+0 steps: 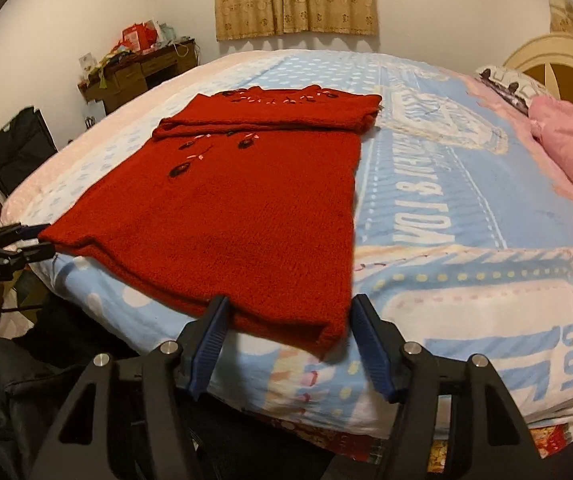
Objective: Fold small clothes
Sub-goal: 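Grasp the sweater hem with the left gripper and lift it toward the collar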
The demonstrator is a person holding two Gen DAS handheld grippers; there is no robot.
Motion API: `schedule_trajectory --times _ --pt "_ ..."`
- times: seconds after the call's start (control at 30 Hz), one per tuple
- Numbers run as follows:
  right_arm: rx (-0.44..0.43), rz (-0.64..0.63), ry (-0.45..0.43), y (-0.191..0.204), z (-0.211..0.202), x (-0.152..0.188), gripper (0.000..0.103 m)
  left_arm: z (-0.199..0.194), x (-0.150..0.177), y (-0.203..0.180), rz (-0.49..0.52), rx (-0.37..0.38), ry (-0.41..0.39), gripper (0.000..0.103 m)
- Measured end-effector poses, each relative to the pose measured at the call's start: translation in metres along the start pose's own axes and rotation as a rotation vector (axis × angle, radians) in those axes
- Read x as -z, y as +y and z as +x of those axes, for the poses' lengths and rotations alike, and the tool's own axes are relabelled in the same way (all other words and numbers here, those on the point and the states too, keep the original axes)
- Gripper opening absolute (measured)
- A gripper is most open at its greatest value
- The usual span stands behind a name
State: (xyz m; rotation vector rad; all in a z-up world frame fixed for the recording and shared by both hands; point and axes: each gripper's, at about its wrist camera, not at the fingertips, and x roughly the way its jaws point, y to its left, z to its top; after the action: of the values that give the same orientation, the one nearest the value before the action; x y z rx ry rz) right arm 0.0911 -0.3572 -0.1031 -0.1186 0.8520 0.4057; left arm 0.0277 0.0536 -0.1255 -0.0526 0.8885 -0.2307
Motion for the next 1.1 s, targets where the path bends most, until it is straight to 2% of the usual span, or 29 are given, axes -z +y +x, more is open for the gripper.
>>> schedule_trajectory --times 0.1,0.13,0.17,0.2,0.23,0.27,0.3,0.33,0.37,0.43,0.73,0.9,1.1 --pt "0.020 -0.022 -0.011 0.002 0.000 0.001 0.063 0.002 0.001 -0.002 0.016 -0.013 -0.009 0.073" --pt "0.010 -0.021 -0.013 0.002 0.000 0.002 0.059 0.002 0.001 -0.002 0.022 -0.016 -0.012 0.067" --pt "-0.002 -0.022 -0.015 0.002 0.000 0.002 0.056 0.001 0.001 -0.003 0.031 -0.008 -0.015 0.054" --pt "-0.011 -0.029 -0.018 0.004 0.000 0.002 0.050 -0.001 0.000 -0.004 0.043 -0.003 -0.018 0.047" --pt "-0.015 -0.036 -0.021 0.005 -0.001 0.002 0.044 -0.002 0.000 -0.004 0.049 -0.004 -0.020 0.033" --pt "-0.017 -0.037 -0.025 0.005 -0.002 0.001 0.042 -0.002 -0.001 -0.004 0.050 0.001 -0.020 0.019" --pt "-0.022 -0.037 -0.036 0.005 -0.004 0.001 0.035 -0.002 -0.001 -0.004 0.053 0.006 -0.021 0.016" --pt "-0.023 -0.037 -0.047 0.005 -0.006 0.001 0.020 -0.002 0.000 -0.004 0.058 0.007 -0.023 0.015" --pt "-0.019 -0.037 -0.063 0.004 -0.009 0.000 0.014 -0.003 -0.001 -0.003 0.056 0.007 -0.026 0.013" --pt "-0.026 -0.029 -0.087 0.003 -0.013 -0.002 0.011 -0.006 -0.002 0.001 0.032 0.031 -0.046 0.012" --pt "-0.096 -0.004 -0.167 -0.002 -0.032 -0.015 0.009 -0.027 -0.026 0.029 -0.111 0.210 -0.129 0.011" --pt "-0.118 0.005 -0.210 -0.008 -0.041 -0.033 0.009 -0.037 -0.048 0.029 -0.086 0.189 -0.188 0.011" --pt "-0.137 0.002 -0.273 -0.013 -0.046 -0.069 0.009 -0.044 -0.090 0.035 -0.060 0.160 -0.274 0.010"
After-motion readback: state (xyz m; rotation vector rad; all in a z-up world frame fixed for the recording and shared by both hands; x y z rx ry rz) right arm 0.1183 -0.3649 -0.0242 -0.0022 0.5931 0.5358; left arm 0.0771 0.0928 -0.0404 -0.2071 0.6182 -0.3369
